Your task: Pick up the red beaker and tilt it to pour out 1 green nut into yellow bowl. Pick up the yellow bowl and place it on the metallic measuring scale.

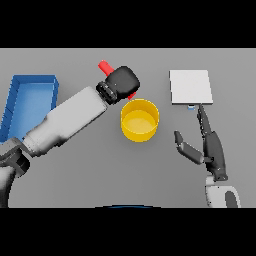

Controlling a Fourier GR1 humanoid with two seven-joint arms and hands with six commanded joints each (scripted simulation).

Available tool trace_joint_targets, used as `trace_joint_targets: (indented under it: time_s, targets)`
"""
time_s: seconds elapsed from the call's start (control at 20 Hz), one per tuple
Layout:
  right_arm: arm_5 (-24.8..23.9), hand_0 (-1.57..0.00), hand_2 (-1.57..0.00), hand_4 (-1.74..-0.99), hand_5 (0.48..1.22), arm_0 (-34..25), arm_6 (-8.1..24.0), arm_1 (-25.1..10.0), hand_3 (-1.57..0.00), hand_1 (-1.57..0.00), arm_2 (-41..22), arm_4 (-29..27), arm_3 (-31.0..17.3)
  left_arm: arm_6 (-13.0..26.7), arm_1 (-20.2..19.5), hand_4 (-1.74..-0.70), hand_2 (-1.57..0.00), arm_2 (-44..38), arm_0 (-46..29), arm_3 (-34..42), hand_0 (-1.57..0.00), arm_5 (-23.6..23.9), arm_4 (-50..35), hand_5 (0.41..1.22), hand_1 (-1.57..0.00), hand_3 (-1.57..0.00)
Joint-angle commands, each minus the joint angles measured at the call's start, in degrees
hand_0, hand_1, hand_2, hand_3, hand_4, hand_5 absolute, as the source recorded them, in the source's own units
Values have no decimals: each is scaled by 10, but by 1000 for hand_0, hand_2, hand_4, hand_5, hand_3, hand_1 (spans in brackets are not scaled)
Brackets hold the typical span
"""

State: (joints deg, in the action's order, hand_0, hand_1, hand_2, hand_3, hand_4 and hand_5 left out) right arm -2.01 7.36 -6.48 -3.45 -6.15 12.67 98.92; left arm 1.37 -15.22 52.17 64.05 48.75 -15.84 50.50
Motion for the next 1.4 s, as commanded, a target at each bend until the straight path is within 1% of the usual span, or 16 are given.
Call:
trace_joint_targets:
  time_s: [0.0,0.1,0.25,0.3,0.35,0.45,0.5,0.7,0.85,0.9,0.95,1.0,1.1,1.25,1.3,1.35]
  targets:
    - [-2,1,1,-1193,649,2,-3,-4,1,1,2,4,-2,-4,-1,-1715,-1571,15,11,-5,-1571,-10,9,1219,-1571,-1571]
    - [-1,1,1,-1193,648,-8,-6,-3,1,1,-1,6,-8,3,4,-1725,-1571,46,27,-12,-1571,-24,29,1219,-1571,-1571]
    - [-6,1,1,-1183,643,-6,-1,-1,1,1,-3,13,0,-16,-1,-1733,-1571,88,49,-23,-1571,-29,51,1220,-1571,-1571]
    - [-9,1,1,-1179,635,-9,9,-2,1,1,2,10,0,-17,4,-1734,-1571,99,61,-34,-1571,-26,58,1220,-1571,-1571]
    - [-11,1,1,-1180,630,-8,1,4,1,1,-1,11,-1,-25,4,-1735,-1571,115,62,-38,-1571,-15,68,1220,-1571,-1571]
    - [-7,1,1,-1169,624,0,-3,-2,1,1,-1,10,2,-34,12,-1735,-1571,147,80,-44,-1571,-10,88,1221,-1571,-1571]
    - [-8,1,1,-1167,626,-8,5,-2,1,1,3,9,-3,-40,14,-1735,-1571,166,88,-48,-1571,-8,100,1221,-1571,-1571]
    - [-15,1,1,-1153,627,-9,7,3,1,1,-4,21,-3,-45,28,-1734,-1571,212,118,-65,-1571,-3,125,1221,-1571,-1571]
    - [-14,1,1,-1161,634,0,0,-4,1,1,-2,21,5,-49,36,-1730,-1571,241,133,-74,-1571,-5,137,1221,-1571,-1571]
    - [-19,1,1,-1160,635,-4,5,-2,1,1,-4,29,2,-47,46,-1727,-1571,253,137,-81,-1571,-5,142,1221,-1571,-1571]
    - [-20,1,1,-1155,637,-4,-1,-4,1,1,-2,29,-2,-55,41,-1725,-1571,261,144,-76,-1571,-4,144,1221,-1571,-1571]
    - [-19,1,1,-1154,634,-9,7,-2,1,1,1,22,1,-54,45,-1722,-1571,268,150,-75,-1571,-7,145,1221,-1571,-1571]
    - [-14,1,1,-1154,635,-1,0,-6,1,1,3,17,2,-60,48,-1720,-1571,277,164,-75,-1571,-7,143,1221,-1571,-1571]
    - [-11,1,1,-1157,638,0,-8,5,1,1,-2,11,-2,-90,36,-1721,-1571,278,214,-94,-1571,-5,134,1221,-1571,-1571]
    - [-10,1,1,-1147,642,1,-7,6,1,1,-4,11,2,-81,33,-1721,-1571,279,230,-106,-1571,6,137,1221,-1571,-1571]
    - [-8,1,1,-1150,649,-1,-12,2,1,1,0,9,-7,-83,22,-1722,-1571,282,252,-120,-1571,15,141,1221,-1571,-1571]
